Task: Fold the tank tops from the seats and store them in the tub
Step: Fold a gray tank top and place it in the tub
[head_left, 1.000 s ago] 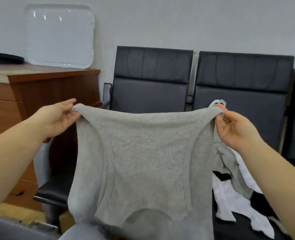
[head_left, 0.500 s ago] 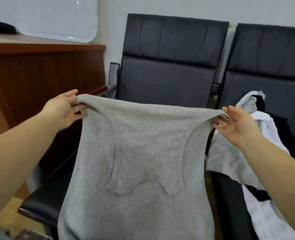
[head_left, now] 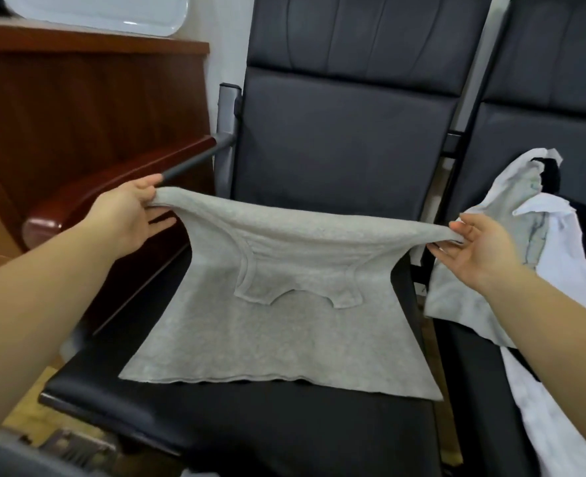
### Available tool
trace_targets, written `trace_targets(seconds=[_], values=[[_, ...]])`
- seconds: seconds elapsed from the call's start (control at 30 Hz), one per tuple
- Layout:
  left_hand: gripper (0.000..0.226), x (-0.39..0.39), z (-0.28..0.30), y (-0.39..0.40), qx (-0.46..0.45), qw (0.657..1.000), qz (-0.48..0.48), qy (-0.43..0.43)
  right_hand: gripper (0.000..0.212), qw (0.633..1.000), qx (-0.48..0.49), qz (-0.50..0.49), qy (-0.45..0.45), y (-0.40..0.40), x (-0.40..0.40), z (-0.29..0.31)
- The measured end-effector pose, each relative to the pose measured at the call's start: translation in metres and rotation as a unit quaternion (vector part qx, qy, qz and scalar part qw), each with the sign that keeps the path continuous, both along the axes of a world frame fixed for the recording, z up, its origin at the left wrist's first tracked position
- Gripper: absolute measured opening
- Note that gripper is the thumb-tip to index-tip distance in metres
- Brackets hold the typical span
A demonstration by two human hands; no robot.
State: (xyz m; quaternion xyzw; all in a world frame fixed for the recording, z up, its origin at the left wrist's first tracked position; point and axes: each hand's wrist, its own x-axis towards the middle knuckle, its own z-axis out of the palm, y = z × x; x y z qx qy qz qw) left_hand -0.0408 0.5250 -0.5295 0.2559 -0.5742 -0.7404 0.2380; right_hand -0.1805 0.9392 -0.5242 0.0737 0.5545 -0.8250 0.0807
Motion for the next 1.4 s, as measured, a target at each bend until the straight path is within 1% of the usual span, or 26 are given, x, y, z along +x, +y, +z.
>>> trace_targets(seconds=[0.13, 0.23, 0.27, 0.37, 0.43, 0.5, 0.57, 0.63, 0.7, 0.77, 0.8, 0.83, 0.9, 0.97, 1.0, 1.07, 1.13, 1.2, 1.23, 1.27, 1.3, 1.33, 1.37, 1.4], values=[[0.033, 0.036, -0.015, 0.0, -0.031, 0.995, -0.063, -0.071, 0.036, 0.998, 0.058, 0.007, -0.022, 0.02, 0.023, -0.028], [0.034, 0.064, -0.029, 0.002, -0.037, 0.99, -0.084, -0.108, 0.053, 0.995, 0.087, 0.02, -0.05, 0.034, 0.041, -0.052], [0.034, 0.072, -0.035, 0.004, -0.038, 0.987, -0.089, -0.125, 0.053, 0.993, 0.102, 0.022, -0.058, 0.038, 0.046, -0.06], [0.032, 0.093, -0.058, 0.013, -0.053, 0.975, -0.099, -0.193, 0.037, 0.979, 0.188, 0.037, -0.064, 0.045, 0.064, -0.082], [0.03, 0.106, -0.073, 0.022, -0.116, 0.951, -0.113, -0.263, 0.034, 0.964, 0.254, 0.048, -0.056, 0.048, 0.077, -0.093], [0.031, 0.116, -0.088, 0.028, -0.216, 0.913, -0.139, -0.318, 0.033, 0.941, 0.329, 0.073, -0.022, 0.05, 0.09, -0.101], [0.027, 0.12, -0.099, 0.033, -0.268, 0.893, -0.143, -0.33, 0.035, 0.899, 0.425, 0.098, 0.029, 0.051, 0.1, -0.107], [0.017, 0.122, -0.106, 0.036, -0.297, 0.888, -0.124, -0.33, 0.038, 0.828, 0.541, 0.12, 0.089, 0.05, 0.105, -0.111], [0.013, 0.126, -0.109, 0.037, -0.338, 0.87, -0.104, -0.344, 0.043, 0.752, 0.631, 0.13, 0.139, 0.045, 0.107, -0.113], [0.016, 0.13, -0.108, 0.039, -0.384, 0.842, -0.079, -0.371, 0.045, 0.686, 0.685, 0.101, 0.223, 0.035, 0.108, -0.114], [0.014, 0.132, -0.106, 0.041, -0.402, 0.828, -0.072, -0.383, 0.043, 0.658, 0.695, 0.082, 0.276, 0.028, 0.11, -0.114], [0.013, 0.132, -0.106, 0.042, -0.411, 0.821, -0.07, -0.391, 0.038, 0.64, 0.695, 0.068, 0.32, 0.019, 0.113, -0.114], [0.027, 0.131, -0.105, 0.046, -0.412, 0.811, -0.073, -0.409, 0.034, 0.633, 0.675, 0.083, 0.369, -0.005, 0.119, -0.111], [0.042, 0.132, -0.105, 0.049, -0.416, 0.797, -0.083, -0.431, 0.034, 0.657, 0.641, 0.133, 0.374, -0.04, 0.129, -0.11], [0.047, 0.132, -0.106, 0.049, -0.414, 0.791, -0.084, -0.442, 0.032, 0.666, 0.626, 0.174, 0.366, -0.06, 0.138, -0.109], [0.047, 0.135, -0.106, 0.05, -0.411, 0.788, -0.095, -0.448, 0.026, 0.671, 0.591, 0.241, 0.377, -0.099, 0.156, -0.109], [0.042, 0.138, -0.104, 0.051, -0.396, 0.793, -0.107, -0.451, 0.02, 0.671, 0.556, 0.289, 0.397, -0.134, 0.177, -0.104], [0.04, 0.143, -0.1, 0.052, -0.38, 0.805, -0.112, -0.441, 0.013, 0.664, 0.536, 0.325, 0.407, -0.162, 0.195, -0.101], [0.038, 0.147, -0.097, 0.054, -0.357, 0.818, -0.112, -0.436, 0.017, 0.657, 0.532, 0.34, 0.412, -0.173, 0.204, -0.1], [0.034, 0.15, -0.095, 0.055, -0.312, 0.845, -0.111, -0.421, 0.026, 0.649, 0.528, 0.351, 0.421, -0.182, 0.21, -0.099], [0.027, 0.154, -0.094, 0.055, -0.221, 0.886, -0.112, -0.391, 0.035, 0.639, 0.526, 0.362, 0.428, -0.19, 0.216, -0.1], [0.019, 0.159, -0.092, 0.056, -0.096, 0.923, -0.115, -0.354, 0.043, 0.629, 0.527, 0.371, 0.435, -0.197, 0.221, -0.101], [0.012, 0.164, -0.089, 0.059, 0.019, 0.94, -0.123, -0.318, 0.05, 0.62, 0.53, 0.376, 0.44, -0.202, 0.226, -0.102], [0.008, 0.168, -0.087, 0.06, 0.101, 0.945, -0.136, -0.28, 0.053, 0.616, 0.53, 0.378, 0.445, -0.207, 0.23, -0.103]])
